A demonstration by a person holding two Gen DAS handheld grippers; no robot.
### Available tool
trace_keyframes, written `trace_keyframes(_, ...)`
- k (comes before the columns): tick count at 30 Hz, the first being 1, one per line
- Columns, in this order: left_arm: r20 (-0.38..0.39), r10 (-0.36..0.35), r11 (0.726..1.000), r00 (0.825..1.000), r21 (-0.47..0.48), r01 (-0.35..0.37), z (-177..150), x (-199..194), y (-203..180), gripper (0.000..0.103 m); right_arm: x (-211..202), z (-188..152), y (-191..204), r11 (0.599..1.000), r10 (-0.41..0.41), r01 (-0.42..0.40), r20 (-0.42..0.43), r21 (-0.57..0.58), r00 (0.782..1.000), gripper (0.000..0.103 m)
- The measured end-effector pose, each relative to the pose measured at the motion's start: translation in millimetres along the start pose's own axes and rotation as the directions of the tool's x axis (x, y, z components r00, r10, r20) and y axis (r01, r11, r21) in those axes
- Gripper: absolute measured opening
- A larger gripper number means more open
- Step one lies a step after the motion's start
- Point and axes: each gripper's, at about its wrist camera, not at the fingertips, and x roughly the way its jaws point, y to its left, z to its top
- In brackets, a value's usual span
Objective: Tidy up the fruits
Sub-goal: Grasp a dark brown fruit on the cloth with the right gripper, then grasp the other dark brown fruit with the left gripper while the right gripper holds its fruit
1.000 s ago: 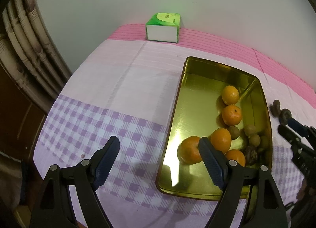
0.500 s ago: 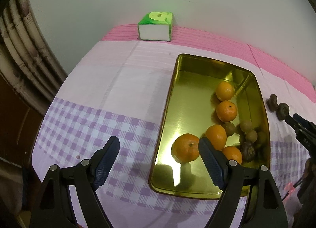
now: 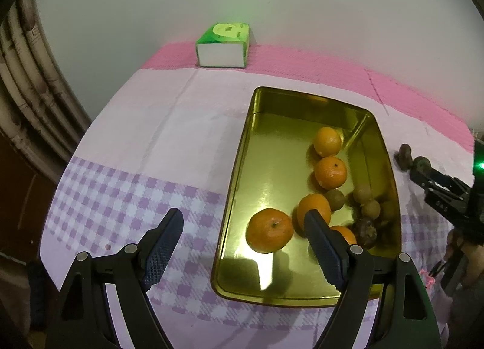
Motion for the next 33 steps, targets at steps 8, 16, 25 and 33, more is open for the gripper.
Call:
trace_keyframes(8,0.006,0.000,1.000,1.000,0.003,0.000,-1,1,-4,0.082,4,-2,-6,0.999,0.034,-0.034,0.013,0.017,0.999,0.036)
trace_keyframes(16,-0.010,-0.013,0.997,1.000,0.075,0.013,2,6,-41,0.082,-3,-10,-38,0.999,-0.005,0.005,0.012,0.033,1.000,0.036)
trace_keyframes(25,0.002,-0.129,0.975,0.992,0.185,0.126,27,7,-128,0.082,-18,-27,-87,0.994,-0.063,0.062,0.006,0.088,0.998,0.036)
trace_keyframes(33,-0.043,-0.167,0.960,0.985,0.222,0.172,30,24,-173,0.082,-22,-31,-96,0.994,-0.072,0.071,0.004,0.077,0.997,0.036)
